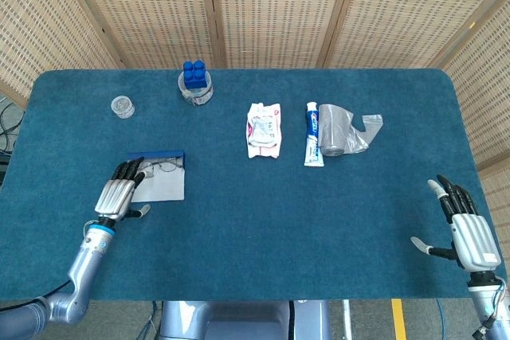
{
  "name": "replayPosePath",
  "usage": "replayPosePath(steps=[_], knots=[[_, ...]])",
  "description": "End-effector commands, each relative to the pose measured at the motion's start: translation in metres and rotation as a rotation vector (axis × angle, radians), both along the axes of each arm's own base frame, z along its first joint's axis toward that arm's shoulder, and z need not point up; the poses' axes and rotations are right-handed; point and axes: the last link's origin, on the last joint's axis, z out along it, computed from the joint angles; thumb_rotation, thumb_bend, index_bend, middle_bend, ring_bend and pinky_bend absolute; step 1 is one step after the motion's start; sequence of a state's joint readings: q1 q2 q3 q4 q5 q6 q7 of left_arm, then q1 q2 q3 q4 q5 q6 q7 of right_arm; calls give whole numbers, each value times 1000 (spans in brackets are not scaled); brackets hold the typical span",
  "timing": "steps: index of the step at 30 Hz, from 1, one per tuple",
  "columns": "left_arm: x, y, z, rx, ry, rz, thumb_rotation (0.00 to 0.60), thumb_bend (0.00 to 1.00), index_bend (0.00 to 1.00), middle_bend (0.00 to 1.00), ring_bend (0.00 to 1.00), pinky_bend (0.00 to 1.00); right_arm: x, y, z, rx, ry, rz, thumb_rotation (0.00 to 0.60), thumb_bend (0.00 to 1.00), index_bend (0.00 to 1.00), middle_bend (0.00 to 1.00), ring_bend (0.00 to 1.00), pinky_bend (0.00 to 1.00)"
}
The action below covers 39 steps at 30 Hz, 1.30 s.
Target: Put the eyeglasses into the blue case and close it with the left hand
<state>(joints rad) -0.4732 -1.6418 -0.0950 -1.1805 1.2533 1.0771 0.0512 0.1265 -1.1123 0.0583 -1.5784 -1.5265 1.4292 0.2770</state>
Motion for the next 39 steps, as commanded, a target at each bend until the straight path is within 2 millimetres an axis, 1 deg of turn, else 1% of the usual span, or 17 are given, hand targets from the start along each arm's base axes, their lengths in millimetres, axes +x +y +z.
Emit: replayPosePath(steps=[1, 9, 34, 36, 39], knots=[[-1, 0, -4, 9, -4, 12, 600, 266, 259, 0, 0, 0, 0, 0, 0, 1, -1, 0, 600, 0, 0, 0, 0, 0], [0, 4, -9, 17, 0, 18, 600, 282, 284, 0, 0, 0, 0, 0, 0, 2, -4, 0, 600, 0, 0, 0, 0, 0], [-6, 6, -21, 22, 19, 28, 600, 286, 293, 0, 0, 0, 0, 0, 0, 4, -11, 0, 600, 0, 0, 0, 0, 0], [-7, 6, -21, 20, 20, 28, 600, 313, 305, 0, 0, 0, 0, 0, 0, 5, -13, 0, 600, 0, 0, 0, 0, 0], [-7, 6, -22, 19, 19, 29, 600, 378, 323, 0, 0, 0, 0, 0, 0, 6, -15, 1, 600, 0, 0, 0, 0, 0]])
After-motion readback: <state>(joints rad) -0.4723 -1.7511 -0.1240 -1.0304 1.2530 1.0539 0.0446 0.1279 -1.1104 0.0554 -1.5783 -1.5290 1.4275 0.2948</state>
